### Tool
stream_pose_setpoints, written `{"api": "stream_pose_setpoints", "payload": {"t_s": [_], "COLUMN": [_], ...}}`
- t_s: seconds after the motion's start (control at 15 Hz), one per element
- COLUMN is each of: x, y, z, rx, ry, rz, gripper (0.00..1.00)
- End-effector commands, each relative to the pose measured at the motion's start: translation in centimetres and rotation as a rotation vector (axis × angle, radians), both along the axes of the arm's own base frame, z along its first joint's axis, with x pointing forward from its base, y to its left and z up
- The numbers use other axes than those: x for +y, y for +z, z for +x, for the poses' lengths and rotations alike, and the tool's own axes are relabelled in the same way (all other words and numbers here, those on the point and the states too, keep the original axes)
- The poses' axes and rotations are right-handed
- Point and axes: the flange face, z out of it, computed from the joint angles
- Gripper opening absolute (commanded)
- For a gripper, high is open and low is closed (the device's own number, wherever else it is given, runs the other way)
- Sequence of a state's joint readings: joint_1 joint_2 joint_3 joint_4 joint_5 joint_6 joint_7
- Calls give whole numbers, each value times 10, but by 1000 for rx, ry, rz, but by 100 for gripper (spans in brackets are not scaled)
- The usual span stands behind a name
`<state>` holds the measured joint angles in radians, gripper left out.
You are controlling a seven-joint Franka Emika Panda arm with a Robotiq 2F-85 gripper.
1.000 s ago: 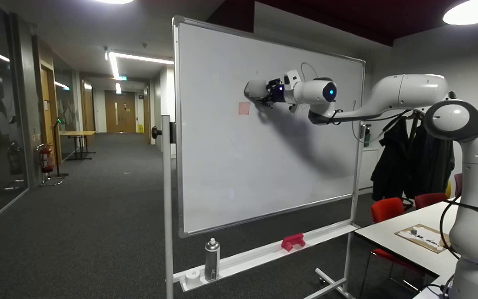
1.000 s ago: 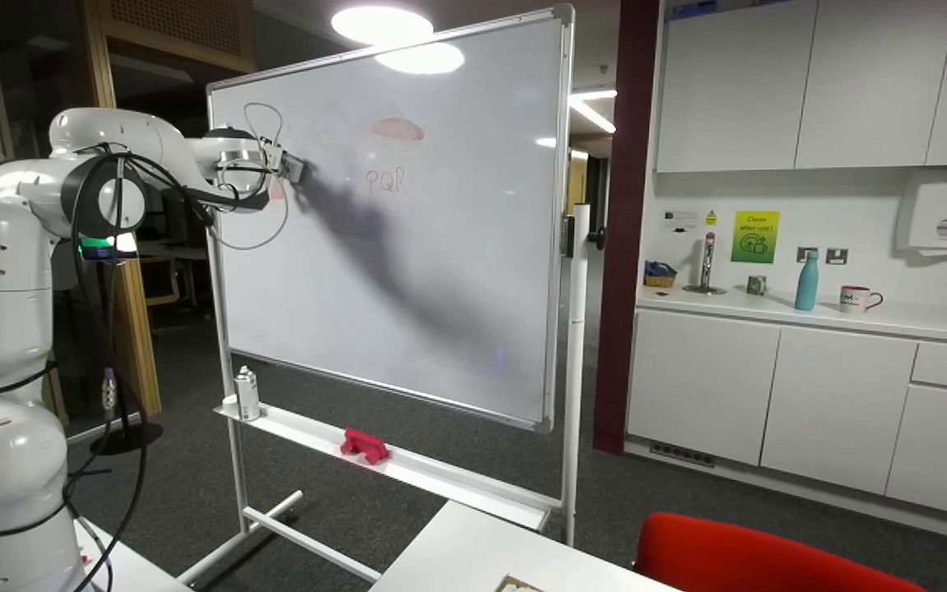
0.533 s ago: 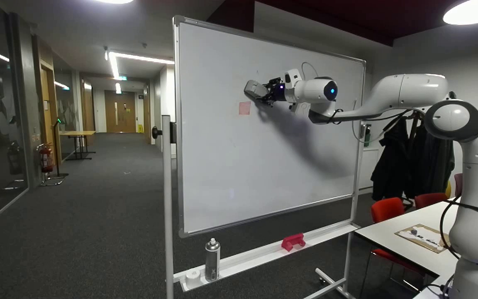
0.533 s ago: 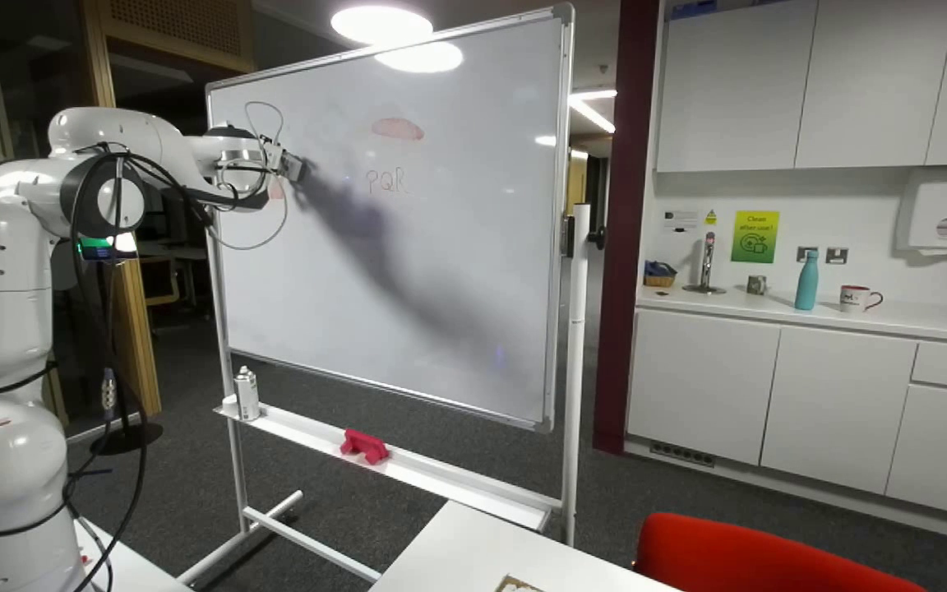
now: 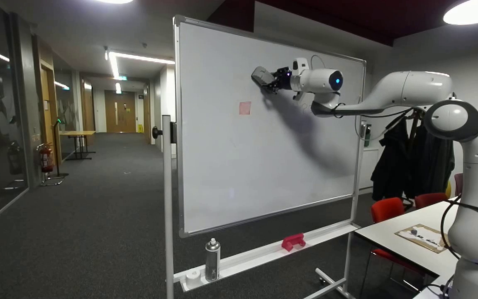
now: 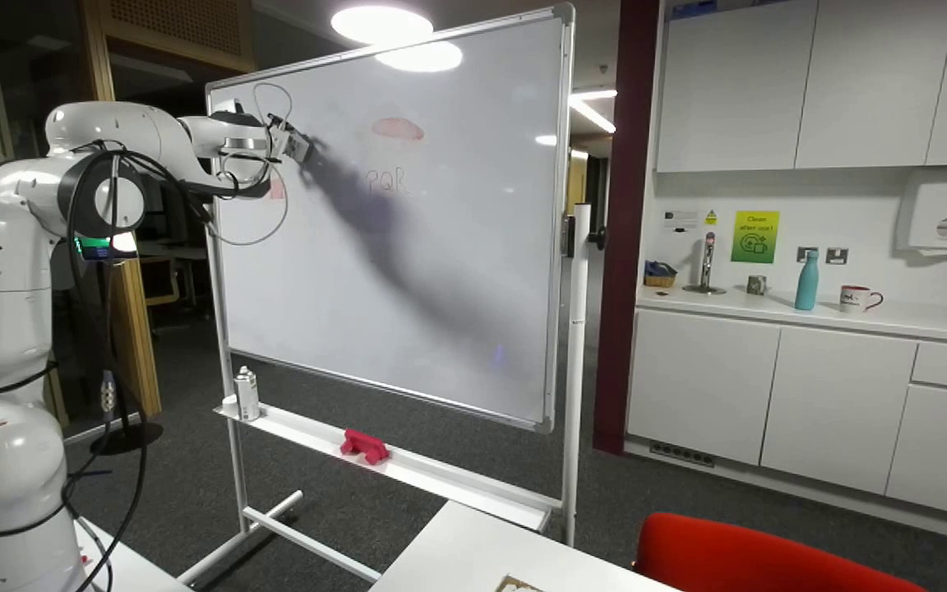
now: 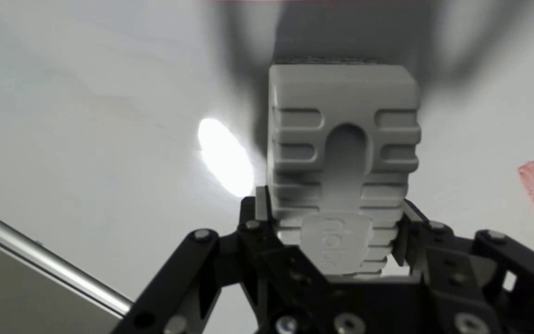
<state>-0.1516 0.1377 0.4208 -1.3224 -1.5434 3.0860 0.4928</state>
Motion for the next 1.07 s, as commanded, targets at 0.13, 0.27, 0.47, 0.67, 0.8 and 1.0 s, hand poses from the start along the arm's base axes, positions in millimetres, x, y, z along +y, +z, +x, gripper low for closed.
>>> {"api": "stream_pose_setpoints", "payload": {"t_s": [0.13,0.27,0.47,0.67,0.8,1.0], "x": [-35,-37,-30,-17,-11,1], "y": [31,35,30,17,6,-16], "z": [0,0,-1,0,1,1], "rx": [-33,-33,-26,-8,1,25], "ry": [-44,-47,-31,-15,-9,6], "rz": [71,94,74,44,9,-51], "gripper": [34,34,34,34,34,34]}}
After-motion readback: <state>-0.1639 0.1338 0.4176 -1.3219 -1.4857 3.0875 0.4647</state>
